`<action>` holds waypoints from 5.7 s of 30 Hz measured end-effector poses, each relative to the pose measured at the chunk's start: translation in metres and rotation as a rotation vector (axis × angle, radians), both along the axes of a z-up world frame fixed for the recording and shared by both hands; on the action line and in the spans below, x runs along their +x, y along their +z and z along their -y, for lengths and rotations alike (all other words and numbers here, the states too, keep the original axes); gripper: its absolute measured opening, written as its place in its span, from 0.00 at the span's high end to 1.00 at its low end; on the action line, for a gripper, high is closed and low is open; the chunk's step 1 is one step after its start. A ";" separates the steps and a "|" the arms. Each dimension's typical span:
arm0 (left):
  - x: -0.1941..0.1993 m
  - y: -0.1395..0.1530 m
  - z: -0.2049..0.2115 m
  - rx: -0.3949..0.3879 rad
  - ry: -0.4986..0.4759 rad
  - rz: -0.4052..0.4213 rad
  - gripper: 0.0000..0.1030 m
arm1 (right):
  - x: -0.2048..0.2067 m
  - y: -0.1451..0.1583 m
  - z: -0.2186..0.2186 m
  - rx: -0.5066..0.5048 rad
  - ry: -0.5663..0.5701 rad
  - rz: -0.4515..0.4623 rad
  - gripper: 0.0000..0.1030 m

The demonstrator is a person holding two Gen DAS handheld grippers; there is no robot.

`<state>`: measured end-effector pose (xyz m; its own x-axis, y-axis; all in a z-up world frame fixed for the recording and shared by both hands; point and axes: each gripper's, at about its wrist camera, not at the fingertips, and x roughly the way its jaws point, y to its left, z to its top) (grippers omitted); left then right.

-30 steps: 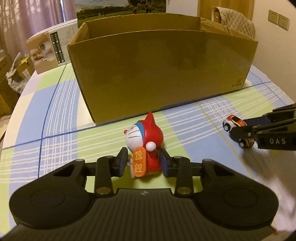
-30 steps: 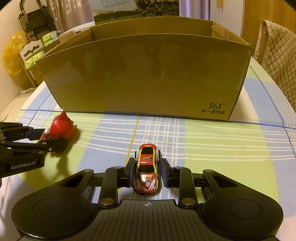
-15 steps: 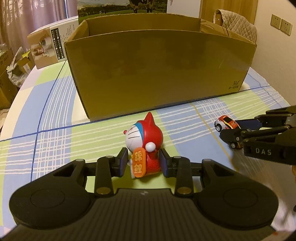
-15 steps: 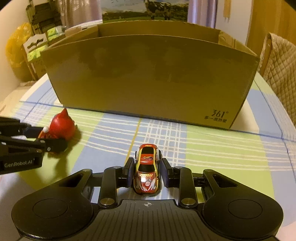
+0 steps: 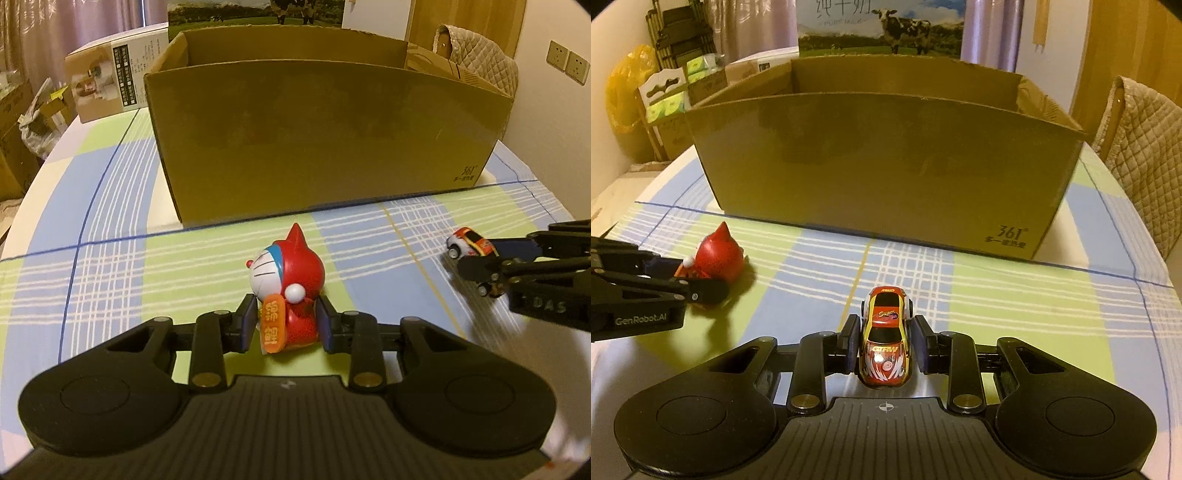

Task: Organize objects
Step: 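Carry the red figure into the box with the left tool while the right carries the car, then open the left tool to release the red figure into the box, then open the right tool to drop the toy car into the box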

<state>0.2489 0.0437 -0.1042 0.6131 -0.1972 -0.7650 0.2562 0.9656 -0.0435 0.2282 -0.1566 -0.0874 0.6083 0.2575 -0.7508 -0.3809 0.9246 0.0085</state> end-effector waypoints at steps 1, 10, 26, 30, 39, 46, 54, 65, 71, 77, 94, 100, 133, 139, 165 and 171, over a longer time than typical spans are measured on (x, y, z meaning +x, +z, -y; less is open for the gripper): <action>-0.002 0.001 -0.001 -0.007 0.004 -0.001 0.72 | -0.002 0.003 0.002 0.003 -0.001 -0.003 0.74; -0.025 0.029 0.007 -0.055 0.025 0.009 0.72 | -0.021 0.025 0.013 0.034 -0.011 -0.009 0.74; -0.084 0.103 0.026 -0.077 0.069 0.062 0.72 | -0.064 0.094 0.031 0.099 -0.034 0.019 0.74; -0.096 0.116 0.027 -0.097 0.071 0.073 0.72 | -0.074 0.113 0.034 0.102 -0.033 0.042 0.74; -0.113 0.143 0.031 -0.113 0.053 0.110 0.72 | -0.090 0.143 0.043 0.116 -0.045 0.077 0.74; -0.110 0.157 0.034 -0.102 0.052 0.118 0.72 | -0.085 0.153 0.045 0.129 -0.033 0.081 0.74; -0.087 0.166 0.033 -0.076 0.063 0.109 0.72 | -0.059 0.157 0.048 0.137 -0.015 0.076 0.74; -0.052 0.172 0.031 -0.075 0.073 0.091 0.72 | -0.018 0.165 0.045 0.128 0.024 0.076 0.74; -0.032 0.174 0.032 -0.070 0.061 0.085 0.72 | 0.004 0.166 0.044 0.121 0.038 0.069 0.74; -0.008 0.180 0.033 -0.060 0.043 0.083 0.72 | 0.029 0.170 0.043 0.121 0.052 0.049 0.74; 0.060 0.194 0.024 -0.025 0.036 0.081 0.72 | 0.093 0.185 0.032 0.097 0.071 0.062 0.74; 0.073 0.192 0.020 -0.038 0.040 0.069 0.72 | 0.107 0.185 0.027 0.100 0.075 0.057 0.74; 0.149 0.161 0.012 -0.047 0.056 0.010 0.72 | 0.167 0.157 0.019 0.092 0.050 -0.017 0.74; 0.158 0.149 0.015 -0.061 0.057 0.019 0.60 | 0.169 0.150 0.018 0.094 0.047 -0.028 0.74; 0.157 0.156 0.007 -0.057 0.064 0.054 0.48 | 0.181 0.133 0.023 0.113 0.021 -0.058 0.74; 0.158 0.152 0.004 -0.059 0.070 0.048 0.46 | 0.183 0.132 0.021 0.104 0.019 -0.057 0.74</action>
<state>0.4073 0.0395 0.0479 0.6623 -0.1966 -0.7230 0.1914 0.9773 -0.0905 0.4112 -0.1778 0.0443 0.5597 0.3468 -0.7526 -0.3948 0.9101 0.1258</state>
